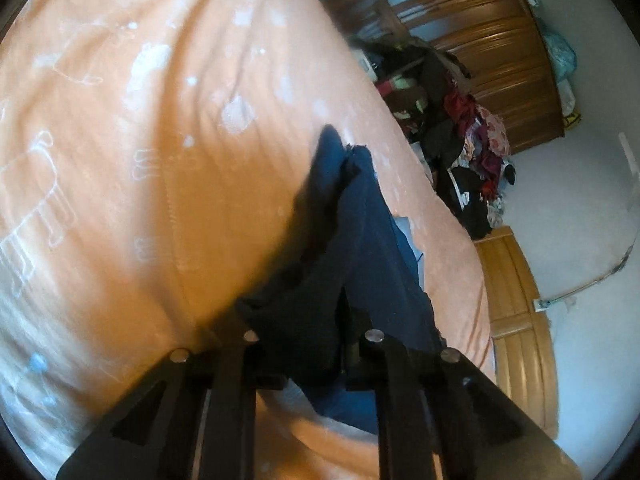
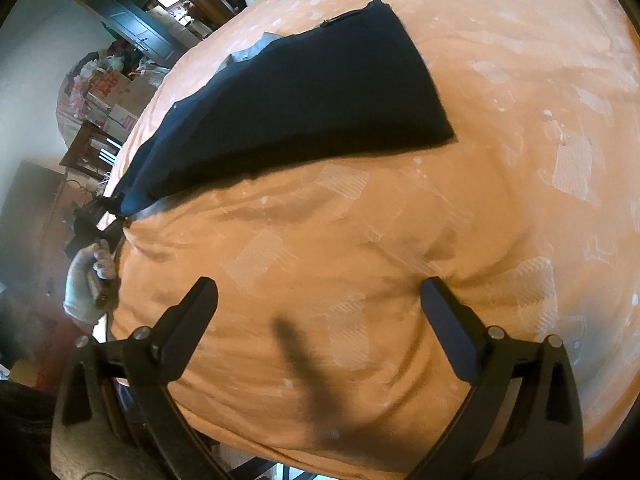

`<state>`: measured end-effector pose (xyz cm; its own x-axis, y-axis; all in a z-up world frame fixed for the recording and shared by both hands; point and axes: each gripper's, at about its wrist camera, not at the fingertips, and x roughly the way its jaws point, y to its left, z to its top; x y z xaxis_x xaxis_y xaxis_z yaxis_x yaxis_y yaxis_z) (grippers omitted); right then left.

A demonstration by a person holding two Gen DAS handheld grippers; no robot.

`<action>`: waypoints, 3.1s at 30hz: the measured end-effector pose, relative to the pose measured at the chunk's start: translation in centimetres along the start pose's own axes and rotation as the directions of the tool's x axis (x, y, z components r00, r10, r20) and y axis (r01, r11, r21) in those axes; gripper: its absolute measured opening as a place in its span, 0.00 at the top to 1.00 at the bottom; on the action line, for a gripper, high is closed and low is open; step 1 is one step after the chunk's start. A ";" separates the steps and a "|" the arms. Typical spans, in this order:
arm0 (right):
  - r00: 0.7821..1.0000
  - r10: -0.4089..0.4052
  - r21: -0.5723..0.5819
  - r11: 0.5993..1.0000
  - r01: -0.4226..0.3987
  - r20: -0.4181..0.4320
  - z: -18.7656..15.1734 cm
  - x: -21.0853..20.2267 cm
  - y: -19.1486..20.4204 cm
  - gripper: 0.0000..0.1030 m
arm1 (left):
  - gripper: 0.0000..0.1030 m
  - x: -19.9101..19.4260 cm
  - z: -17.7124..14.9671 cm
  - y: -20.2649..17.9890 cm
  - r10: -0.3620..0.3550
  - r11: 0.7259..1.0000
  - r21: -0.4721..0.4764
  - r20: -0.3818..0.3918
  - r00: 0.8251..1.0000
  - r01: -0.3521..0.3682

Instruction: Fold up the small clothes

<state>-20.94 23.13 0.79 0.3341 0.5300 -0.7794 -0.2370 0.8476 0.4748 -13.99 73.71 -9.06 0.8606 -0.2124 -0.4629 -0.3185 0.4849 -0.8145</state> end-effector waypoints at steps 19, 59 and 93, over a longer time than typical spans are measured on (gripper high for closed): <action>0.940 0.326 -0.346 0.875 -0.340 -0.100 20.1 11.6 23.0 0.04 | 0.89 1.5 -2.8 -12.5 0.074 0.857 0.499 0.127 0.989 -0.129; 0.883 0.459 0.210 0.877 -0.432 -0.099 21.3 12.2 -7.5 0.60 | 0.62 21.3 -29.5 -30.2 0.188 0.499 0.793 -0.494 0.849 0.351; 0.930 0.367 0.272 0.892 -0.362 0.034 10.8 6.4 -8.9 0.98 | 0.43 9.8 -20.3 -20.3 0.269 0.321 0.946 -0.043 0.962 -0.048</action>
<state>-6.84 19.28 -4.03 0.2543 0.8048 -0.5363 -0.0841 0.5708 0.8168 -7.15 44.58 -4.16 0.7254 -0.1102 -0.6794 0.2328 0.9682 0.0916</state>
